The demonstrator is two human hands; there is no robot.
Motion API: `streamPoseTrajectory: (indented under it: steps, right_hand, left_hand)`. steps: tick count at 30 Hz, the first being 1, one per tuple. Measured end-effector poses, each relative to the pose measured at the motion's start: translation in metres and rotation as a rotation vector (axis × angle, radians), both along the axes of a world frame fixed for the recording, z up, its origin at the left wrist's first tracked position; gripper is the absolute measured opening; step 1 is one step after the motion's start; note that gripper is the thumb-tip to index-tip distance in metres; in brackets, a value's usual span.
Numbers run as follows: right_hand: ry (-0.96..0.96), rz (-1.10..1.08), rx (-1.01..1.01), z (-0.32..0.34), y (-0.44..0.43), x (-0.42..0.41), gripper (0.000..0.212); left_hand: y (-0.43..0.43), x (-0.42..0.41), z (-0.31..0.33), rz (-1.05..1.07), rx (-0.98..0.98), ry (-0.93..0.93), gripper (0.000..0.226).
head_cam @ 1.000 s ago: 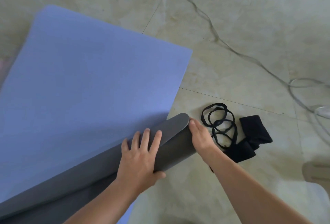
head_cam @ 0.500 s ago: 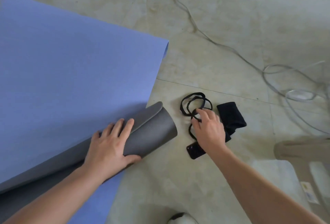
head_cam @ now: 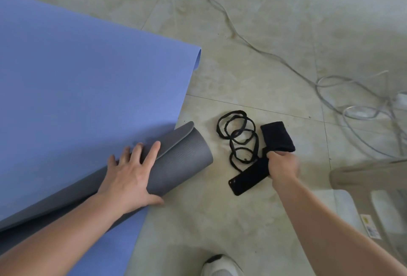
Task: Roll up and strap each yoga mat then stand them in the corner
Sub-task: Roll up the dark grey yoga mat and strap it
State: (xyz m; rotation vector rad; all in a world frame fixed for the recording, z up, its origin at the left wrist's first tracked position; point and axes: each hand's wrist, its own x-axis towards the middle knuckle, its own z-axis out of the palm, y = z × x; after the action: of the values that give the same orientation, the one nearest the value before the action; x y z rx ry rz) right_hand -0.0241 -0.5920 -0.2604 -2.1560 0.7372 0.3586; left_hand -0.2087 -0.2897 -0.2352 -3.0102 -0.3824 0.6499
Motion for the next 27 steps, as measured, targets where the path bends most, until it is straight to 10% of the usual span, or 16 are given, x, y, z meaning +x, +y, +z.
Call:
streamPoseTrajectory:
  steps: [10,16,20,23,27]
  right_hand:
    - [-0.324,0.067,0.292,0.049,0.053,0.0,0.006]
    - [-0.531,0.769,0.666,0.129,0.145,-0.054,0.008]
    - [-0.582,1.336,0.516,0.12,0.179,-0.105,0.012]
    - [-0.479,1.394,0.527,0.098,0.178,-0.123,0.012]
    - [-0.456,1.346,0.561,0.105,0.189,-0.128,0.013]
  left_hand:
    - [-0.007,0.002,0.008,0.001,0.019,-0.032,0.14]
    - [-0.002,-0.005,-0.001,0.005,0.032,-0.094,0.142]
    - [0.006,-0.022,-0.015,-0.042,-0.187,-0.211,0.093]
    - [0.018,-0.022,-0.007,-0.038,-0.334,-0.292,0.059]
    - [0.033,-0.019,0.058,0.089,-0.16,-0.255,0.071]
